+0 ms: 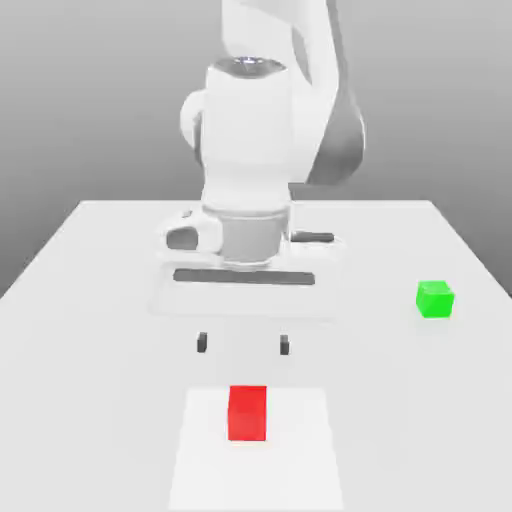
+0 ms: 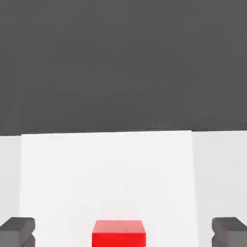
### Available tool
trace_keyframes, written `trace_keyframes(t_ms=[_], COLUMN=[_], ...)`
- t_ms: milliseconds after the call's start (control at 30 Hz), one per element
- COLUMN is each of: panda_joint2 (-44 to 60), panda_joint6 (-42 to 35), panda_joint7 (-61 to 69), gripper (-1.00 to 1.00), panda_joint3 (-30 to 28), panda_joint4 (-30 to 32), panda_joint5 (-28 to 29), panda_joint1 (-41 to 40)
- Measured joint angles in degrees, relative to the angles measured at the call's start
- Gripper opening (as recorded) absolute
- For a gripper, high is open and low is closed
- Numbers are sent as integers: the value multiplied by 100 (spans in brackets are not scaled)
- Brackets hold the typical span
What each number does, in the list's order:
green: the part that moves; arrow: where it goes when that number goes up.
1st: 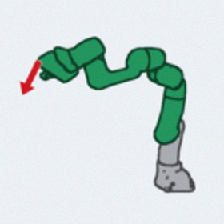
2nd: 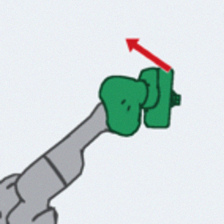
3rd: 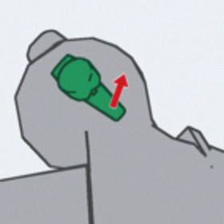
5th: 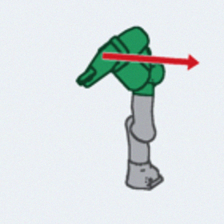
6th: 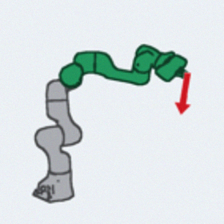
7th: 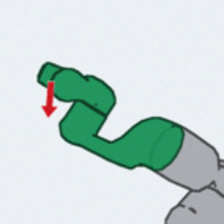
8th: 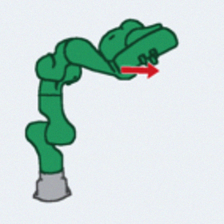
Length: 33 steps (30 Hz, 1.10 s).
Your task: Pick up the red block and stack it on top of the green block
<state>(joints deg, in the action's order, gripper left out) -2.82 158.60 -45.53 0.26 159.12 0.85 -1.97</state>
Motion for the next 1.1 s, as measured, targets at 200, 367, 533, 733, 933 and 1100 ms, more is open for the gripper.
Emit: trace_keyframes(t_ms=[200,367,533,733,933,1100], panda_joint2=[1236,1591,1461,335,-209,-561], panda_joint6=[1009,1313,1202,246,-109,-305], panda_joint7=[57,42,35,133,1292,2329], gripper=[0,-100,-100,-100,-100,-100], panda_joint3=[11,-4,14,100,790,1379], panda_joint4=[-4,-51,-33,133,258,367], panda_joint5=[-81,-58,-52,-112,-583,-960], panda_joint1=[-6,5,-14,-3,1279,2307])
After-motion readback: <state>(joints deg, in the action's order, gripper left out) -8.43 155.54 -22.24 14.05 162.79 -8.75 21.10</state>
